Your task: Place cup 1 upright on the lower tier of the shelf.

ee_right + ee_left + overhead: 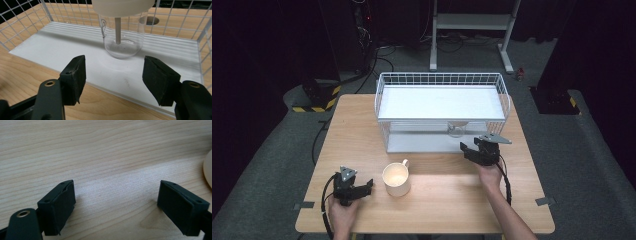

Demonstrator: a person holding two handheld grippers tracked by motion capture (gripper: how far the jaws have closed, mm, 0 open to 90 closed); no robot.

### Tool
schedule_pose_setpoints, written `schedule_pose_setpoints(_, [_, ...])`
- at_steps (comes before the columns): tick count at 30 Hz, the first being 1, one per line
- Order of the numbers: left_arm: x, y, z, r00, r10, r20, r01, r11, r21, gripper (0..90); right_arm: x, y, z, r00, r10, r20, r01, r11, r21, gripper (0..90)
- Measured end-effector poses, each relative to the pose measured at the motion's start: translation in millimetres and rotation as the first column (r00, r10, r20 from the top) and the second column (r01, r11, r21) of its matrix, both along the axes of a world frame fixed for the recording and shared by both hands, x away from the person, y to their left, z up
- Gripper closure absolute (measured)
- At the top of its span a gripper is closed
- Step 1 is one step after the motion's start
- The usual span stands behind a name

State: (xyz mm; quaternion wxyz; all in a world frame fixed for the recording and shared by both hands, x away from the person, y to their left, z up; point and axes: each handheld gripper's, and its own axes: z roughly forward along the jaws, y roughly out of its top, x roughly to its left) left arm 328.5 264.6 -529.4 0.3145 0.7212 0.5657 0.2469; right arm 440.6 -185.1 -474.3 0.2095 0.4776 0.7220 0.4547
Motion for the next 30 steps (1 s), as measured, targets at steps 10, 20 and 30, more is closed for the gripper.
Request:
schedule_pose_setpoints(10, [0.0,-0.1,-0.2,1.0000,0.000,0.002,0.000,1.0000,0.000,15.2,-14.9,-17.0,6.0,0.9994,-0.007,0.035,0.006,0.9995,0.031,35.3])
schedule_pose_setpoints(20, [-0.1,-0.1,-0.1,1.0000,0.000,0.002,0.000,1.0000,0.001,15.3,-27.6,-30.5,11.7,0.9985,0.002,0.055,-0.003,0.9994,0.035,33.5])
schedule_pose_setpoints(30, [-0.1,-0.2,-0.1,1.0000,0.000,0.002,0.000,1.0000,0.001,15.3,-35.3,-42.2,9.6,0.9989,-0.002,0.047,-0.001,0.9983,0.058,31.5])
